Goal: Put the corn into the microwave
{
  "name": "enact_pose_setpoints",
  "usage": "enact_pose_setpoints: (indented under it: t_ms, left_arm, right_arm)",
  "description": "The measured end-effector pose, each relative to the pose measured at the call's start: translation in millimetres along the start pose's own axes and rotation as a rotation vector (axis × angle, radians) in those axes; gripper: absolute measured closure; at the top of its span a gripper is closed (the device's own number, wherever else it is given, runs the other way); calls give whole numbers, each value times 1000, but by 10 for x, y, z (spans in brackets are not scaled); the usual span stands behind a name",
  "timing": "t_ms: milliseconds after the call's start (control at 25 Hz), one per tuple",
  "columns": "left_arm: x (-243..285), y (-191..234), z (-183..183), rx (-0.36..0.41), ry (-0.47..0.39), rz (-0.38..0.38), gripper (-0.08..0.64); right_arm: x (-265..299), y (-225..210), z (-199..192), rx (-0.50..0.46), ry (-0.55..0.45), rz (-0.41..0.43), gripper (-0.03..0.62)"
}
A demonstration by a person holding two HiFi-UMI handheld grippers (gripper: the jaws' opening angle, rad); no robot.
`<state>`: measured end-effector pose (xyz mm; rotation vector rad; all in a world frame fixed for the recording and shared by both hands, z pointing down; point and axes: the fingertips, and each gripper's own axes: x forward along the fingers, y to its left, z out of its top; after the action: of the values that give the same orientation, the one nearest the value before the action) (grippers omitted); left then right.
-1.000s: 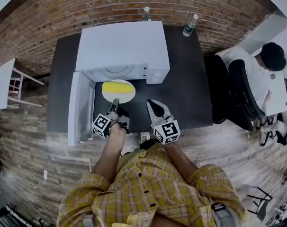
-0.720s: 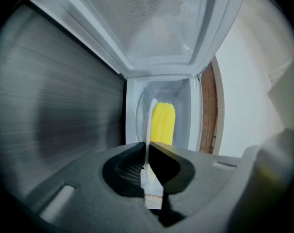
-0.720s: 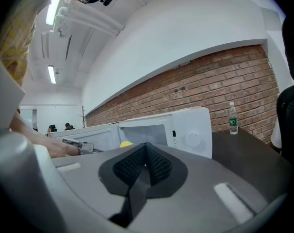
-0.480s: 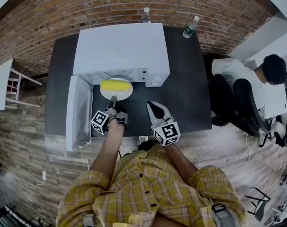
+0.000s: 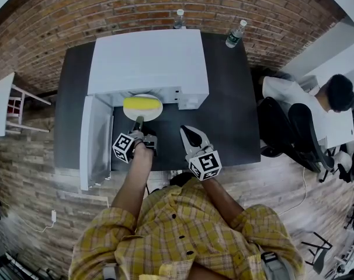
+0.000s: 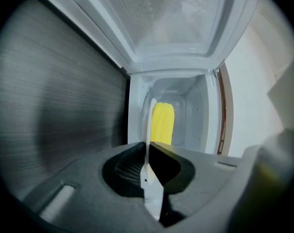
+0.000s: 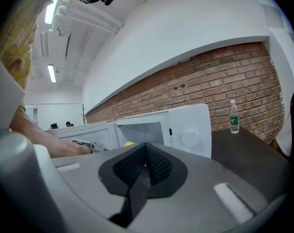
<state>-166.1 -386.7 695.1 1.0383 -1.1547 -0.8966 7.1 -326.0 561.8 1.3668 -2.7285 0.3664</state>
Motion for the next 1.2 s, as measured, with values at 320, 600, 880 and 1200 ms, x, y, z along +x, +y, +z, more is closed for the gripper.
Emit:
enact_pose_setpoints:
  t_ms: [320, 600, 880, 1200]
  left_arm:
    - [137, 75, 78, -8, -22, 19, 535]
    - [296, 127, 144, -6, -32, 29, 534]
    - [469, 81, 198, -3, -44, 32, 534]
    - [611, 50, 255, -4, -66, 41, 536]
  right_arm:
    - [24, -20, -38, -5, 10, 7, 591]
    - [33, -107, -71, -4, 22, -1, 591]
    - [39, -144, -74, -7, 30, 0, 591]
    - [47, -210, -101, -3, 41, -14, 591]
